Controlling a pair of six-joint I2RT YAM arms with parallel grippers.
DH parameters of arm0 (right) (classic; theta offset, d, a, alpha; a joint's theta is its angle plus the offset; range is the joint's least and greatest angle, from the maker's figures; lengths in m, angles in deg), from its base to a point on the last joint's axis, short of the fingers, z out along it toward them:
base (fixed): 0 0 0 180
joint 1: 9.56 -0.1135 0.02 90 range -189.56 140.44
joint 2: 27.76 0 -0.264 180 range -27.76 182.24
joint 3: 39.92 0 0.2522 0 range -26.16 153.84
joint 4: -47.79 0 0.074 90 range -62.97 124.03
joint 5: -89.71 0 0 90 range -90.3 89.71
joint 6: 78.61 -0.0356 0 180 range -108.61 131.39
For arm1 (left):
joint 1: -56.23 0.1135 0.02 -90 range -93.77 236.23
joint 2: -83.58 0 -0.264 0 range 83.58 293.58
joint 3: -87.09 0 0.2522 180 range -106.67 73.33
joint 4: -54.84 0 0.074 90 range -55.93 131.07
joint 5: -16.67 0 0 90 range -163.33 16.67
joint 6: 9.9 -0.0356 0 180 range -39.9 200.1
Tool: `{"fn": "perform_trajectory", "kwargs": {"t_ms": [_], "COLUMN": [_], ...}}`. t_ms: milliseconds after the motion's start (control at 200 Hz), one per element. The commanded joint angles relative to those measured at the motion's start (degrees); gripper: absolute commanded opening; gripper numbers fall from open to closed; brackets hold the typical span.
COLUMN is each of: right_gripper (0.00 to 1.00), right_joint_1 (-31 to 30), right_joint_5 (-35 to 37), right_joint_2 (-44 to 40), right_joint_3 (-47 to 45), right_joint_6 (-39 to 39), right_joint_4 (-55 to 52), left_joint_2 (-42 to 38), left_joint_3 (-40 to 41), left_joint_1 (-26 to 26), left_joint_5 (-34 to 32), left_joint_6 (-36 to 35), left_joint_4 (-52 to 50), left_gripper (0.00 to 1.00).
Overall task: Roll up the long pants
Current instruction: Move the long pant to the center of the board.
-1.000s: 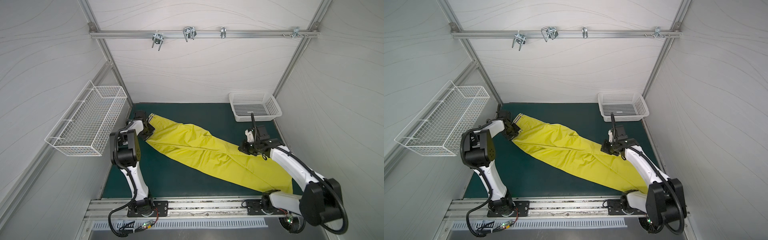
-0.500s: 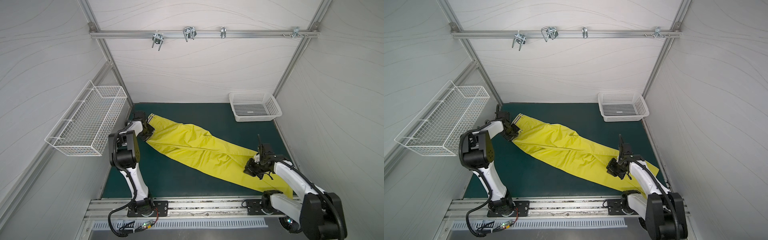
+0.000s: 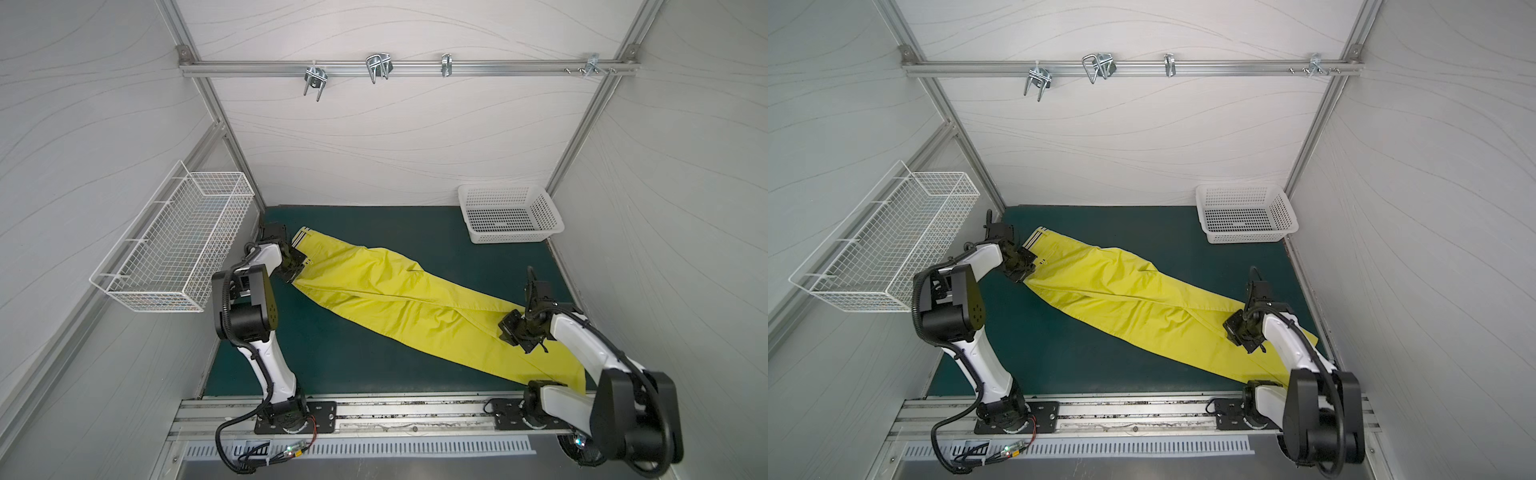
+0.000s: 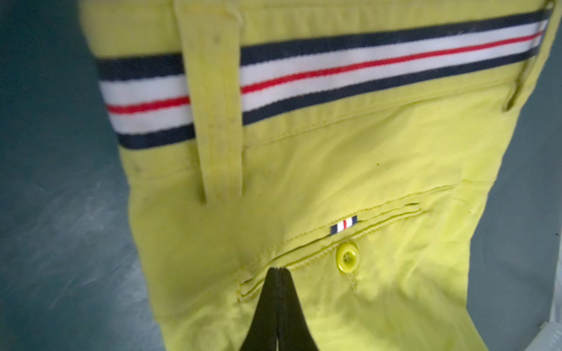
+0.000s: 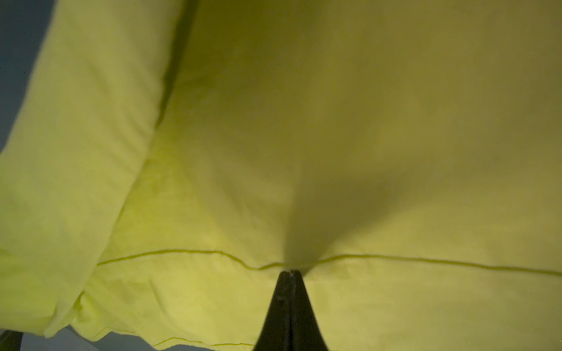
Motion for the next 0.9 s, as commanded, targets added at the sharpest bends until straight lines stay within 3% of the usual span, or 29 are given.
{"fn": "perform_trajectory", "kwargs": {"t_ms": [0,200,570,730,896], "right_gripper": [0.00,0.00,0.00,0.00,0.00], "right_joint_1": [0.54,1.66,11.72,11.80,12.66], "right_joint_5": [-0.74,5.14,8.02,5.91,11.71], "right_joint_2": [8.40,13.60,32.15,34.70,36.00], "right_joint_3": [0.26,6.37,23.45,27.58,33.49], "right_joint_6": [0.81,2.14,7.02,7.73,10.31], "right_joint_4": [0.54,1.23,-2.16,-0.14,-2.56], "left_joint_2": [-1.95,-2.63,-3.94,-3.96,-5.04], "left_joint_3": [-0.49,-0.47,0.47,0.56,1.26], "left_joint_1": [0.28,0.24,0.25,0.28,0.23], "left_joint_5": [2.06,3.33,5.62,7.18,7.90], "left_joint_6": [2.15,2.81,4.50,4.88,4.55], "left_joint_4": [2.13,2.66,3.68,3.59,3.26], "left_gripper": [0.03,0.03,0.04,0.04,0.04]}}
